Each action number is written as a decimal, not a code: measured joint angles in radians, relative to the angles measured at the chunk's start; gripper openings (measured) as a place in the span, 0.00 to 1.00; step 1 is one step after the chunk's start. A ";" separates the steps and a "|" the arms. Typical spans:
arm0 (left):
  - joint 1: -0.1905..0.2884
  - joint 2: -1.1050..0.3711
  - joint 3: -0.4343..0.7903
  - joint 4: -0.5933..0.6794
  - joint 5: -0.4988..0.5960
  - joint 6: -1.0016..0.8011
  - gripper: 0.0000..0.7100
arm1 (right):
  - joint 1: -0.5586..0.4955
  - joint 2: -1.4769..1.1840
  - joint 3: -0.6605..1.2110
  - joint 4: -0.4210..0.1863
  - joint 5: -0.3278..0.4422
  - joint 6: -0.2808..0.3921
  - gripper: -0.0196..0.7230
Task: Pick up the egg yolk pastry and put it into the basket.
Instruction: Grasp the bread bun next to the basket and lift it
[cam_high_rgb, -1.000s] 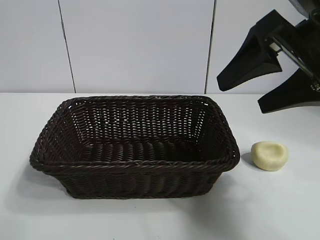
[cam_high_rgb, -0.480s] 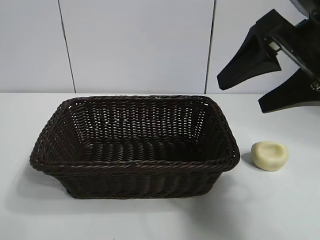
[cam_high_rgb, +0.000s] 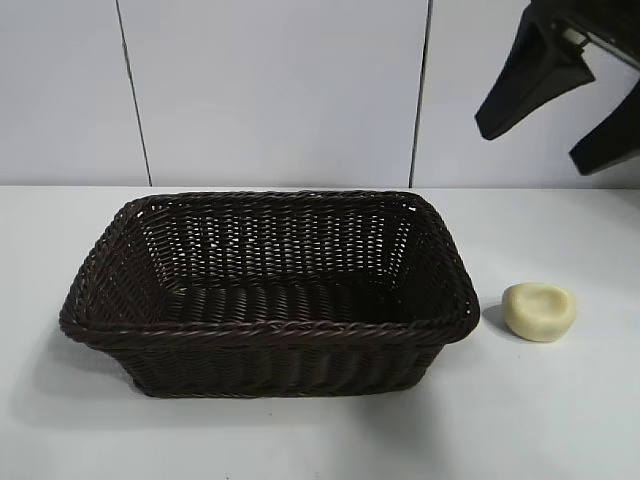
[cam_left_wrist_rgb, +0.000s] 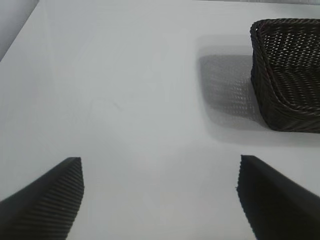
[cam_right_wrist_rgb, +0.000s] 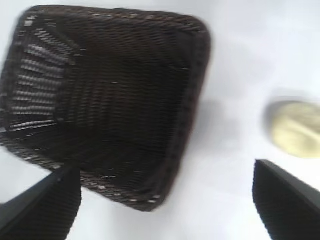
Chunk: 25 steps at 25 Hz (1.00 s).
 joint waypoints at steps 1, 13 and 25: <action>0.000 -0.001 0.000 0.000 0.000 0.000 0.85 | 0.000 0.000 -0.008 -0.063 0.003 0.034 0.92; 0.000 -0.001 0.000 0.000 0.000 0.000 0.85 | 0.000 0.139 -0.018 -0.211 -0.008 0.111 0.92; 0.000 -0.001 0.000 0.000 0.001 0.000 0.85 | -0.087 0.370 -0.022 -0.147 -0.108 0.083 0.92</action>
